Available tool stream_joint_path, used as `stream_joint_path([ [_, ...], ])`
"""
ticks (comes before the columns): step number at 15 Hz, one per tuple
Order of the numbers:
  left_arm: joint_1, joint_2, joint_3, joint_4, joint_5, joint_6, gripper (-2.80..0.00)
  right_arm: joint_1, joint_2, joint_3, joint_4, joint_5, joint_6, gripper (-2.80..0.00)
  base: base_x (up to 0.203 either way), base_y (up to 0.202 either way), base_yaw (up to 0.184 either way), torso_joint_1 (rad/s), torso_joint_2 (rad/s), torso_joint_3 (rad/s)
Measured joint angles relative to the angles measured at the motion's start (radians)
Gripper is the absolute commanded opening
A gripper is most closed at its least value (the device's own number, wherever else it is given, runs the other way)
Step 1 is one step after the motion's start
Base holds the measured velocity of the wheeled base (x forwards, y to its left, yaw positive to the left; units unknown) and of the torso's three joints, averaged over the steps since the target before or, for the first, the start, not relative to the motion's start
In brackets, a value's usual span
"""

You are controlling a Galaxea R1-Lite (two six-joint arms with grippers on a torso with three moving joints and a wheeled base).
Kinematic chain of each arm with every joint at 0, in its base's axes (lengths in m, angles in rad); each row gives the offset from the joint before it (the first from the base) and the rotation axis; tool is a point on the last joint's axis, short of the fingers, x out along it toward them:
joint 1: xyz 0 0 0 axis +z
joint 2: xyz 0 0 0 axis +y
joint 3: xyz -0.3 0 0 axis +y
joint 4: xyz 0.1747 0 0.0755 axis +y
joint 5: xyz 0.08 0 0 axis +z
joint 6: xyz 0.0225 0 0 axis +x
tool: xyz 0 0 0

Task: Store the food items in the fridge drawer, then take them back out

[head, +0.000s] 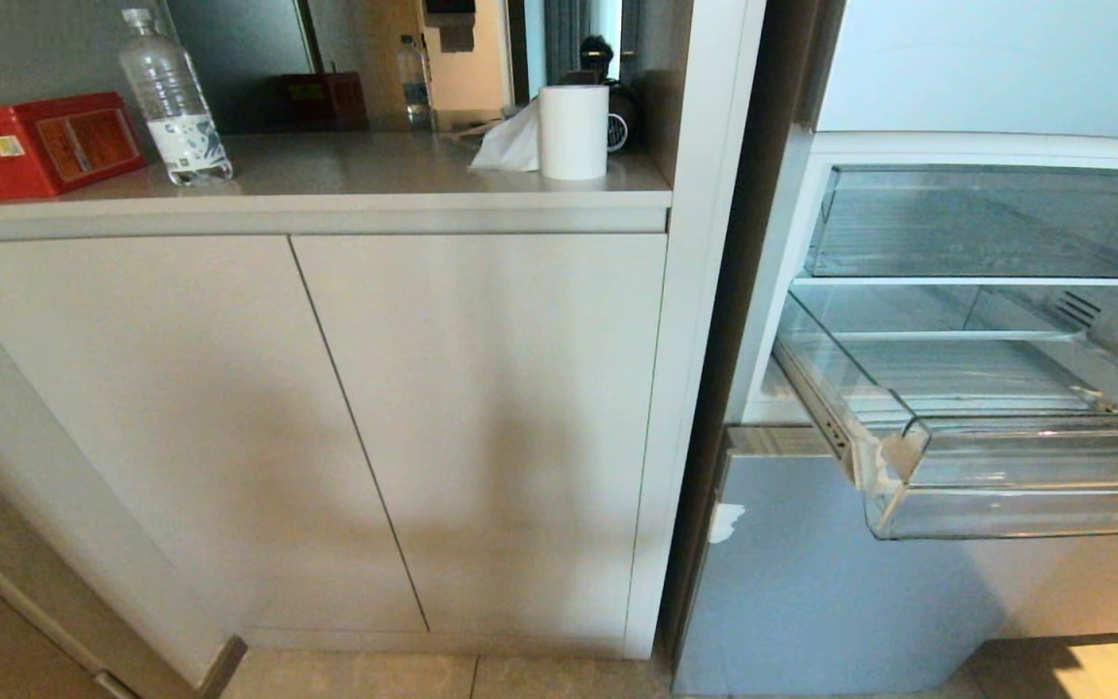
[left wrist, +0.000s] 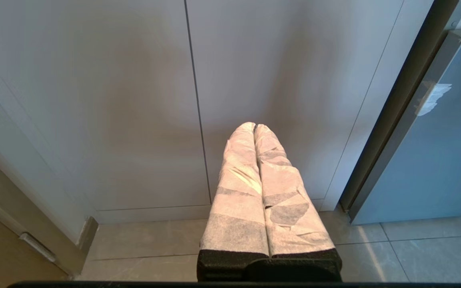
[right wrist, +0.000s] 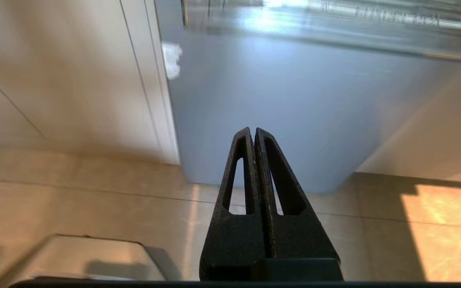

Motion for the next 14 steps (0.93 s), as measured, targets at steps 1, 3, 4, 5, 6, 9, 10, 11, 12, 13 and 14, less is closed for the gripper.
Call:
stream_joint_path([
  [1,0.000,0.000,0.000,0.000,0.000,-0.002,-2.80,0.009,-0.058,0.021,0.028,-0.009,-0.006,-2.80,0.000,0.000,0.000,0.000,0.00,0.000],
  [3,0.000,0.000,0.000,0.000,0.000,-0.003,-2.80,0.014,-0.187,0.043,0.057,-0.016,-0.014,-2.80,0.000,0.000,0.000,0.000,0.00,0.000],
  [4,0.000,0.000,0.000,-0.001,0.000,-0.003,-2.80,0.015,-0.237,0.049,0.064,-0.021,-0.015,-2.80,0.000,0.000,0.000,0.000,0.00,0.000],
  [5,0.000,0.000,0.000,-0.001,0.000,-0.003,-2.80,0.015,-0.271,0.053,0.068,-0.023,-0.016,-2.80,0.000,0.000,0.000,0.000,0.00,0.000],
  [6,0.000,0.000,0.000,-0.001,0.000,-0.003,-2.80,0.015,-0.291,0.055,0.068,-0.025,-0.016,-2.80,0.000,0.000,0.000,0.000,0.00,0.000],
  [9,0.000,0.000,0.000,-0.001,0.000,-0.003,-2.80,0.015,-0.323,0.058,0.069,-0.027,-0.015,-2.80,0.000,0.000,0.000,0.000,0.00,0.000],
  [10,0.000,0.000,0.000,-0.001,0.000,-0.003,-2.80,0.015,-0.327,0.059,0.070,-0.028,-0.013,-2.80,0.000,0.000,0.000,0.000,0.00,0.000],
  [11,0.000,0.000,0.000,-0.002,0.000,-0.003,-2.80,0.014,-0.330,0.059,0.071,-0.025,-0.012,-2.80,-0.009,0.008,-0.082,0.000,0.00,0.005],
  [12,0.001,0.000,0.000,0.000,0.000,-0.003,-2.80,0.015,-0.331,0.059,0.072,-0.020,-0.014,-2.80,-0.002,0.001,-0.122,0.010,0.00,0.002],
  [13,0.000,0.000,0.000,-0.001,0.000,-0.003,-2.80,0.015,-0.332,0.060,0.072,-0.019,-0.016,-2.80,0.001,0.006,-0.166,-0.002,0.00,-0.002],
  [14,0.000,0.000,0.000,-0.001,0.000,-0.003,-2.80,0.015,-0.332,0.060,0.073,-0.019,-0.014,-2.80,-0.004,0.010,-0.181,0.002,0.00,0.007],
])
